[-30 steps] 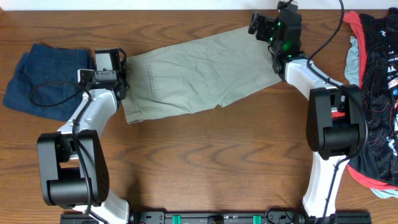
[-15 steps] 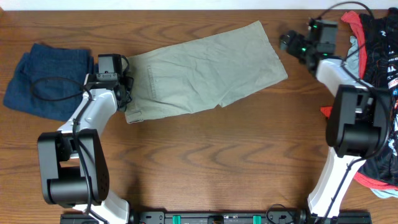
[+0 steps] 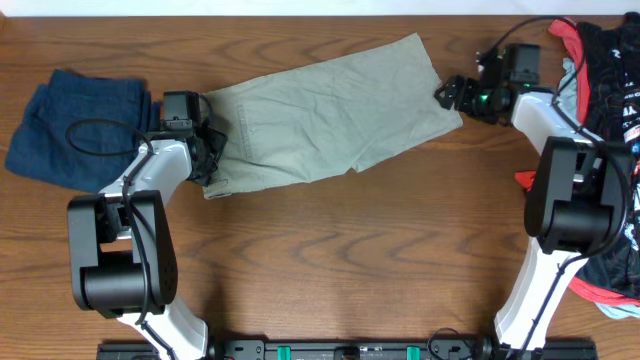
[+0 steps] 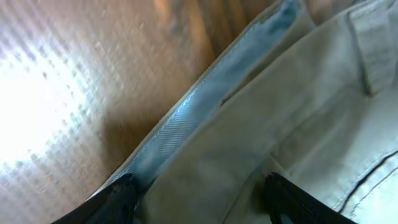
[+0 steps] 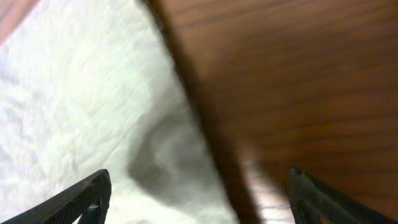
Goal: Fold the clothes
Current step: 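Grasp the folded shorts' left end with left gripper and right end with right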
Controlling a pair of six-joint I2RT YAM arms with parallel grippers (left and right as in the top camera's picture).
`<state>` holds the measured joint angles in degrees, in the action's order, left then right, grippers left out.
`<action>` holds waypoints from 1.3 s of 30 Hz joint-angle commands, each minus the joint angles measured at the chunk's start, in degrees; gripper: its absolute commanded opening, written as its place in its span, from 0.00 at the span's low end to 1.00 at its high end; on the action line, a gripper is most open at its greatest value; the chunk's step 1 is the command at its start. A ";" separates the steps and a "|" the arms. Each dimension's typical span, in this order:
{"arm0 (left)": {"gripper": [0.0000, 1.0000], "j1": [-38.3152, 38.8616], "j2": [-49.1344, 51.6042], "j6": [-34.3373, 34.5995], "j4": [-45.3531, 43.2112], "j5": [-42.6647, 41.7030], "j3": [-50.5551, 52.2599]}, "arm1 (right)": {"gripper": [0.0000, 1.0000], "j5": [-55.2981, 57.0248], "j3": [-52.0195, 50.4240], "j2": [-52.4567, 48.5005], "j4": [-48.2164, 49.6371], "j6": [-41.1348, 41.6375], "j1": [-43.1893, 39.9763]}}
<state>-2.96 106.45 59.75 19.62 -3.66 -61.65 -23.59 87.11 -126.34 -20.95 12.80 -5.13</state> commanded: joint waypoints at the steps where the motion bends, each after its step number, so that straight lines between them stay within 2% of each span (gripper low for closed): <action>1: 0.68 0.02 2.69 -1.49 4.09 -2.78 1.42 | 0.83 -0.24 -0.70 -0.70 -2.71 -3.30 1.79; 3: 0.68 0.02 2.69 -1.99 6.45 -2.78 1.42 | 0.74 -0.24 -0.70 -0.72 -3.61 -3.67 2.29; 8: 0.68 0.02 2.67 -7.45 10.38 -2.73 1.42 | 0.40 -0.20 -0.70 -0.72 -6.40 -3.67 3.43; 9: 0.68 0.02 2.69 -8.52 10.86 -2.75 1.42 | 0.30 -0.13 -0.70 -0.72 -7.15 -3.69 3.52; 11: 0.68 0.02 2.69 -10.47 11.85 -2.73 1.42 | 0.02 1.36 -0.70 -0.72 -8.63 -3.67 3.54; 15: 0.66 0.02 2.67 -13.29 14.75 -2.71 1.42 | 0.01 10.14 -0.70 -0.72 -13.94 -2.38 2.86; 19: 0.59 -0.04 2.67 -17.22 19.06 -2.73 1.42 | 0.01 20.35 -0.48 -0.61 -22.69 1.99 0.33; 28: 0.58 -1.79 2.25 -26.16 31.47 -2.78 1.42 | 0.01 30.25 -0.15 1.40 -40.74 5.40 -6.16; 34: 0.58 -1.86 -0.04 -29.57 34.60 -2.80 1.42 | 0.01 30.23 -0.15 5.01 -44.68 5.18 -6.40; 39: 0.58 -1.86 -5.42 -30.88 34.49 -2.78 1.36 | 0.01 29.70 -0.13 9.51 -40.85 3.76 -4.63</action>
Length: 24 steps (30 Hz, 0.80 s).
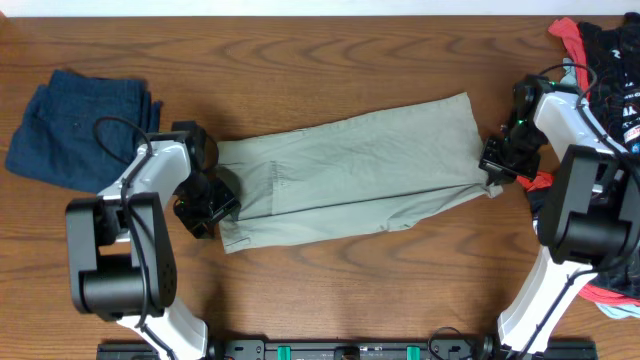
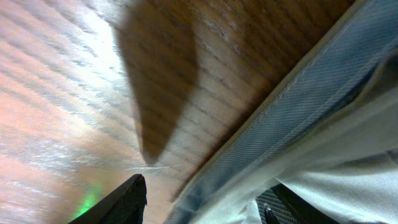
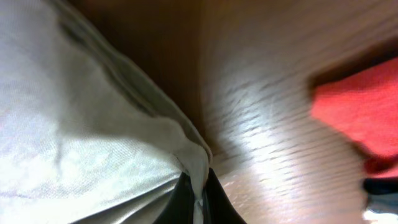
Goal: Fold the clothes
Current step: 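Grasp the folded shorts' left end with left gripper and right end with right, then pull the folded shorts taut between both grippers to smooth them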
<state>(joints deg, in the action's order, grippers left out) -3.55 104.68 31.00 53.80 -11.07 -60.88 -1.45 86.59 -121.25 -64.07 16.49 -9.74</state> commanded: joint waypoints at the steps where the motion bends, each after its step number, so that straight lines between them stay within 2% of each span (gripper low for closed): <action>1: 0.59 -1.27 -4.94 -2.36 -0.04 4.63 0.55 | 0.01 7.30 0.39 5.31 4.33 -0.02 0.35; 3: 0.62 -1.27 -7.04 -2.51 -1.09 4.63 0.50 | 0.04 6.97 0.39 6.82 9.03 -0.04 1.07; 4: 0.65 -1.27 -8.00 -2.49 -1.68 4.61 0.50 | 0.15 6.99 0.37 7.26 11.23 -0.04 1.31; 6: 0.71 -1.27 -9.44 -2.49 -2.89 4.59 0.50 | 0.45 6.97 0.39 7.58 16.46 -0.02 1.92; 9: 0.80 -1.27 -10.29 -2.49 -5.07 3.67 0.50 | 0.61 6.99 0.37 7.58 20.68 -0.02 2.62; 11: 0.86 -1.27 -10.27 -2.58 -6.93 0.94 0.50 | 0.64 7.02 0.37 7.58 22.14 -0.04 2.84; 16: 0.89 -1.25 -10.25 -3.39 -10.71 -6.71 0.57 | 0.72 4.44 0.37 7.58 24.24 -1.44 2.84; 20: 0.92 -1.09 -10.16 -5.55 -11.08 -7.54 0.68 | 0.70 -6.69 0.37 7.58 24.24 -10.34 2.84; 24: 0.92 -1.09 -9.38 -8.31 -10.73 -12.15 0.74 | 0.70 -10.45 0.37 7.58 24.04 -11.47 2.95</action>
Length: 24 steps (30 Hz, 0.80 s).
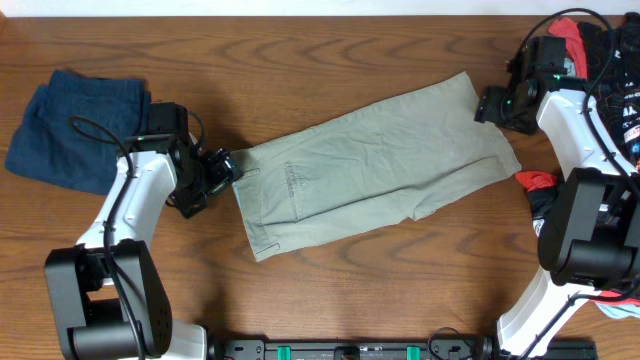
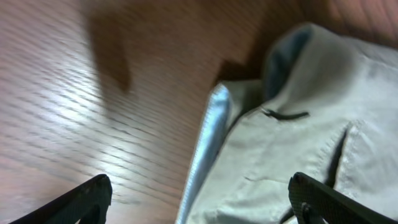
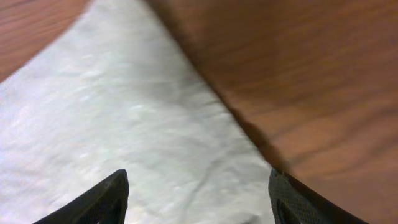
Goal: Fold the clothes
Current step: 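Pull the folded shorts taut between both grippers to smooth them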
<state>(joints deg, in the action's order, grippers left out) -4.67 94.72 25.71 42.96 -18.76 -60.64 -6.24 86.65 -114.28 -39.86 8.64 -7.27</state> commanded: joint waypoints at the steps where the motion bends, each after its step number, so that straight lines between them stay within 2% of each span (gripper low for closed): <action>1: 0.92 0.02 0.98 -2.97 0.22 -5.44 0.55 | 0.70 -5.66 0.31 0.61 -0.31 -3.61 0.55; 15: 0.93 5.25 8.68 -1.64 4.09 -7.63 0.55 | 0.70 -6.95 0.31 0.61 -4.04 -3.56 0.59; 21: 0.80 7.65 9.11 -1.46 3.06 -7.58 1.62 | 0.60 -9.75 0.31 0.83 -6.40 -3.56 0.59; 24: 0.79 7.76 9.11 -1.44 1.92 -6.10 3.37 | 0.58 -9.90 0.31 1.62 -8.15 -3.58 0.59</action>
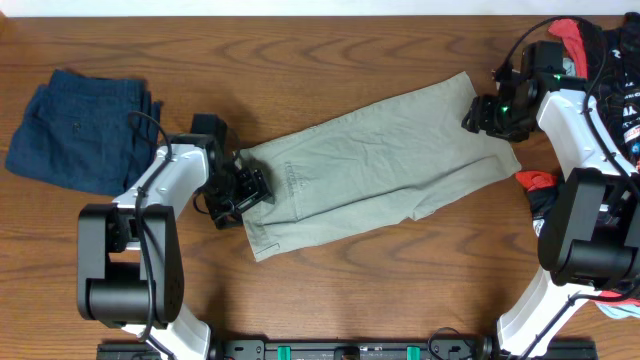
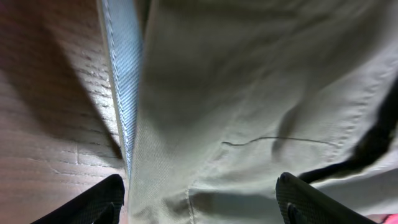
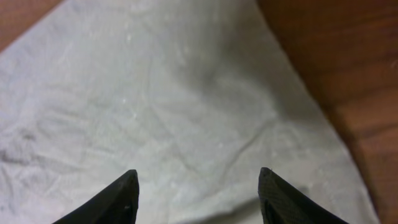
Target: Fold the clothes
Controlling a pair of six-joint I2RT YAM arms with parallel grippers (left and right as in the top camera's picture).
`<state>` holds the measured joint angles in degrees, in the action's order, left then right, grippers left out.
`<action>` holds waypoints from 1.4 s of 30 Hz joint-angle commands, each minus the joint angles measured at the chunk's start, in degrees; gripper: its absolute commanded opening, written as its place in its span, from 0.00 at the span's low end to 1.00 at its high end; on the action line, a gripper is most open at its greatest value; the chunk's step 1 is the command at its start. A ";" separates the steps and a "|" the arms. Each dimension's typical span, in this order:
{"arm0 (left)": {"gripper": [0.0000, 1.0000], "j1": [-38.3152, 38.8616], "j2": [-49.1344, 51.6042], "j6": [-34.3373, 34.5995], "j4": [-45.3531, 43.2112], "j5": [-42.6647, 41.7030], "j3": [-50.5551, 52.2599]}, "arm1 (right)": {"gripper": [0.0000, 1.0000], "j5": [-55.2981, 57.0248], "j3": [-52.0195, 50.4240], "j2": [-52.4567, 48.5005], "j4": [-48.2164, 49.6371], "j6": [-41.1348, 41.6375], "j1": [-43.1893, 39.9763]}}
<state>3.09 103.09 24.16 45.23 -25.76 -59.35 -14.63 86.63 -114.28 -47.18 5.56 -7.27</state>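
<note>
Pale green shorts [image 1: 370, 170] lie flat and slanted across the middle of the table, waistband at the lower left, leg hems at the upper right. My left gripper [image 1: 243, 192] stands open over the waistband edge [image 2: 121, 87], its fingers [image 2: 93, 202] wide apart with cloth [image 2: 249, 93] beneath. My right gripper [image 1: 478, 113] stands open over the far leg hem, pale cloth [image 3: 174, 106] filling the space between its fingertips [image 3: 124, 193]. Neither grips the fabric.
A folded dark blue garment [image 1: 75, 125] lies at the far left. A heap of red, black and patterned clothes [image 1: 605, 80] sits along the right edge, with a red piece [image 1: 535, 180] near the shorts' hem. The table [image 1: 330, 290] is brown wood.
My left gripper has moved right from the bare wood onto the waistband. My right gripper has moved down and left onto the leg hem. The shorts lie as before.
At first the shorts lay higher up, with both grippers at their ends. Then both grippers held the ends and the shorts were stretched lower and straighter. Then the shorts lay flat and slanted, both grippers open beside them. Now both hover open over the cloth.
</note>
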 commanded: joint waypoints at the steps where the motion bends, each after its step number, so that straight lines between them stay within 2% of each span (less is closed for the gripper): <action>1: 0.79 -0.02 0.74 0.20 -0.61 2.23 2.71 | 0.58 -1.49 0.33 1.95 -1.40 -0.50 0.59; 3: 0.80 -0.02 0.74 1.22 -1.05 4.63 4.20 | 0.58 -1.49 0.33 2.86 -2.47 -0.50 0.59; 10: 0.77 0.00 0.74 1.18 -6.60 0.31 8.94 | 0.52 -1.49 0.33 6.14 -5.57 -0.50 0.59; 13: 0.59 0.11 0.74 0.09 -7.89 0.28 9.86 | 0.51 -1.49 0.33 7.23 -6.99 -0.50 0.59; 15: 0.42 0.11 0.74 -0.39 -8.44 0.42 9.88 | 0.51 -1.49 0.33 7.67 -7.89 -0.50 0.63; 17: 0.19 0.09 0.74 -0.37 -8.87 1.70 9.86 | 0.50 -1.49 0.33 7.89 -9.16 -0.52 0.81; 19: 0.06 0.02 0.72 -0.37 -8.85 5.16 9.81 | 0.48 -1.51 0.33 7.89 -10.69 -0.52 1.29; 22: 0.06 -0.61 0.50 -0.55 -6.43 8.04 8.87 | 0.41 -1.75 0.33 7.89 -12.35 -1.49 2.67; 26: 0.06 -2.27 -1.01 -2.80 1.29 11.47 4.11 | 0.30 -2.36 0.31 7.89 -13.70 -4.35 5.99; 30: 0.06 -3.45 -3.74 -5.57 10.05 13.09 -3.32 | 0.10 -4.00 0.15 7.78 -13.64 -5.11 10.14; 35: 0.06 -3.82 -7.89 -6.21 17.62 12.98 -11.56 | 0.10 -7.48 -1.70 7.76 -13.05 -6.49 15.52; 42: 0.06 -3.82 -14.05 -6.40 19.89 12.96 -15.10 | 0.08 -8.17 -10.32 7.76 -5.35 -4.85 24.76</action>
<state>-0.56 91.31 18.98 64.53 -14.13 -73.17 -21.04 79.59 -107.50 -54.13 0.45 14.13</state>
